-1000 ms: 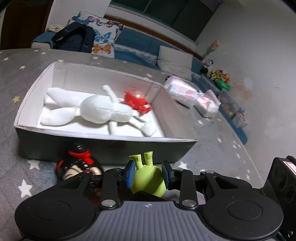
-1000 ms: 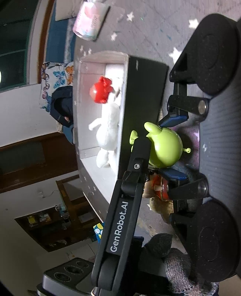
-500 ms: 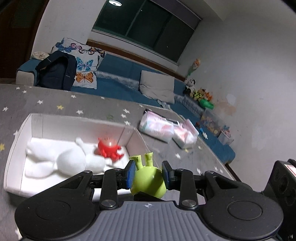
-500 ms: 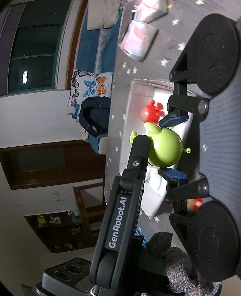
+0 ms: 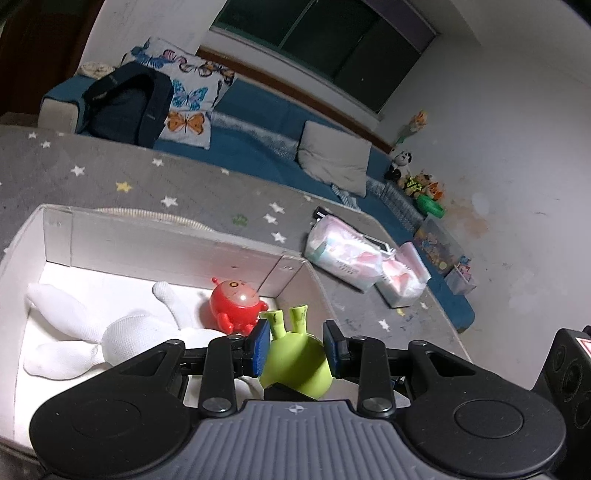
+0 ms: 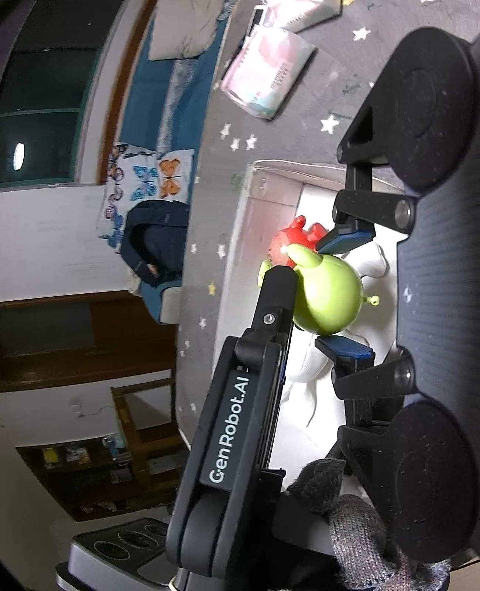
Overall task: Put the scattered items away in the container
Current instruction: 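Lift the green alien with both tools over the box rim, then lower the green alien into the box beside the red toy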
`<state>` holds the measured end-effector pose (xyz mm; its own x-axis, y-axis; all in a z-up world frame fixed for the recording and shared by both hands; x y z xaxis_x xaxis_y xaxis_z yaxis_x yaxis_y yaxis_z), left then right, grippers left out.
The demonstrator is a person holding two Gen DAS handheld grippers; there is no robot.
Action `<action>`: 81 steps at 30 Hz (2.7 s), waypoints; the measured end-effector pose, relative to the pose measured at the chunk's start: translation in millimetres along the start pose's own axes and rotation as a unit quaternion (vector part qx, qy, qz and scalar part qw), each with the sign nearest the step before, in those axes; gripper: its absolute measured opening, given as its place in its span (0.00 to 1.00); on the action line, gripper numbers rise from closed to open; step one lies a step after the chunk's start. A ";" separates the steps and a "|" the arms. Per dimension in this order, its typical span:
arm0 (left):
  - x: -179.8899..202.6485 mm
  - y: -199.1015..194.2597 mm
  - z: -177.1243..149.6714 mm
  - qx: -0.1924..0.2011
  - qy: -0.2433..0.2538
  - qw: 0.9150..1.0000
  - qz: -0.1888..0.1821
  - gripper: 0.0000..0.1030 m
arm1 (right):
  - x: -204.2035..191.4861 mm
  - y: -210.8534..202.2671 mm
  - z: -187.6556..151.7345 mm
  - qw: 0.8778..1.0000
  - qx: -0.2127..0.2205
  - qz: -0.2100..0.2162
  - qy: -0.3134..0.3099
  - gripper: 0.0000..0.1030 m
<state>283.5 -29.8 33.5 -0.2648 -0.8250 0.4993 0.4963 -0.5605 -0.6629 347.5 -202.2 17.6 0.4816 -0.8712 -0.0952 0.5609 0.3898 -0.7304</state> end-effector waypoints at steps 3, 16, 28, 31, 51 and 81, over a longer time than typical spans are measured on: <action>-6.3 9.3 1.2 -0.010 -0.006 1.000 0.000 0.32 | 2.6 10.5 0.6 1.000 -0.015 -0.002 0.000 0.47; -21.7 30.4 -0.6 -0.040 -0.022 0.999 0.000 0.32 | 8.0 37.9 0.4 0.998 -0.069 -0.009 -0.006 0.47; -26.7 34.1 -0.4 -0.043 -0.027 0.999 0.006 0.33 | 3.4 45.2 0.2 0.996 -0.083 -0.026 -0.027 0.47; -28.2 33.6 0.2 -0.041 -0.030 0.999 0.008 0.33 | 2.7 45.5 -0.3 0.996 -0.084 -0.027 -0.028 0.47; -30.5 32.3 -0.6 -0.038 -0.032 0.999 0.009 0.33 | 3.3 46.2 -1.0 0.996 -0.080 -0.027 -0.027 0.48; -30.3 13.9 -3.6 -0.017 -0.031 0.999 0.019 0.33 | 1.0 33.6 -4.1 0.998 -0.062 -0.021 -0.018 0.55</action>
<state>295.4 -12.9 7.2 -0.1938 -0.8406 0.5059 0.4761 -0.5314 -0.7006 364.1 -191.2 -9.9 0.4836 -0.8744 -0.0397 0.4948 0.3105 -0.8117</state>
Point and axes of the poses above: each gripper's, at about its wrist camera, not at the fingertips, and y roughly the way its jaws point, x to its right, z to its top, the point moved 3 cm from there along y, roughly the way its jaws point, and after that the axes turned 9 degrees about -x, right-handed, at the moved point
